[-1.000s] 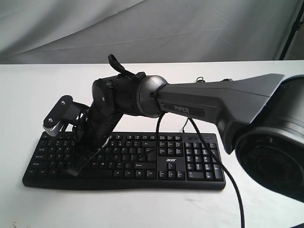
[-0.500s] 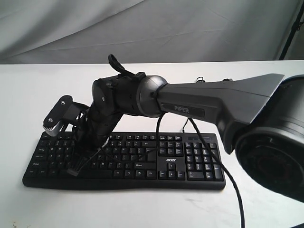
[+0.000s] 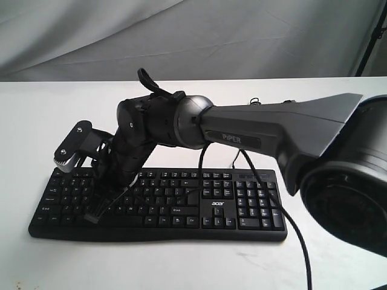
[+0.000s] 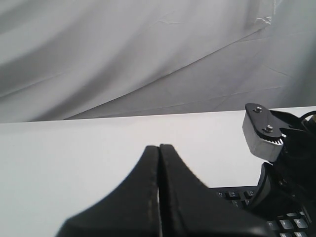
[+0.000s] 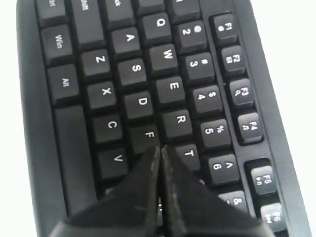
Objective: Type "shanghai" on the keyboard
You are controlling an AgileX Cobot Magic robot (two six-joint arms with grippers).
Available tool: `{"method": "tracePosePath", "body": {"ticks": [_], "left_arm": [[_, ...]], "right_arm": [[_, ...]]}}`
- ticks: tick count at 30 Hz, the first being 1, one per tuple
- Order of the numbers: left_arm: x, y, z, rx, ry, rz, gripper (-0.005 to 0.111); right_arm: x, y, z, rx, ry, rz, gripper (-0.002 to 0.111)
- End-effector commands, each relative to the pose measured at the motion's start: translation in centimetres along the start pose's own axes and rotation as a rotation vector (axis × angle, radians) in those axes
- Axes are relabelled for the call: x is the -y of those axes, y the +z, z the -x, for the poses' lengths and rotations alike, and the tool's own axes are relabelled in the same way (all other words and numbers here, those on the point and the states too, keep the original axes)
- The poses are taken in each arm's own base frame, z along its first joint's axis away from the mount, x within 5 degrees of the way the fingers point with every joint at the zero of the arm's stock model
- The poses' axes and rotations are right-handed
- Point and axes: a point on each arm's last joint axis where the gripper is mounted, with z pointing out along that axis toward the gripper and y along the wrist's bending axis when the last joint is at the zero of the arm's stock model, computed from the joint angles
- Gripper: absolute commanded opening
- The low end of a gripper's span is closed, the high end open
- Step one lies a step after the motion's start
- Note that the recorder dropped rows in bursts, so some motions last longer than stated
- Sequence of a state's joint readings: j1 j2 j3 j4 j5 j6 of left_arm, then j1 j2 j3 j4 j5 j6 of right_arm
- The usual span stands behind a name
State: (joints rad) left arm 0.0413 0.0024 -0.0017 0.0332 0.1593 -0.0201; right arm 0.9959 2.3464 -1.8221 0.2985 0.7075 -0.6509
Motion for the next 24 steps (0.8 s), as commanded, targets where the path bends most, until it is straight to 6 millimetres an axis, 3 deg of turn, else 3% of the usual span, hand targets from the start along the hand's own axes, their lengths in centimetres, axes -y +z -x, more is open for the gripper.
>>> {"method": "tracePosePath", "body": {"ticks": [1, 15, 24], "left_arm": [[0.0, 0.0, 0.0, 0.006, -0.005, -0.007, 0.0], [0.0, 0.0, 0.0, 0.006, -0.005, -0.007, 0.0], [0.0, 0.0, 0.0, 0.006, -0.005, -0.007, 0.0]], "right_arm": [[0.0, -1.4, 0.7, 0.018, -0.025, -0.021, 0.0], [-0.2, -2.7, -1.1, 0.004, -0.006, -0.055, 0.0], [-0.2, -2.8, -0.9, 0.03, -0.011, -0.055, 0.0]]}}
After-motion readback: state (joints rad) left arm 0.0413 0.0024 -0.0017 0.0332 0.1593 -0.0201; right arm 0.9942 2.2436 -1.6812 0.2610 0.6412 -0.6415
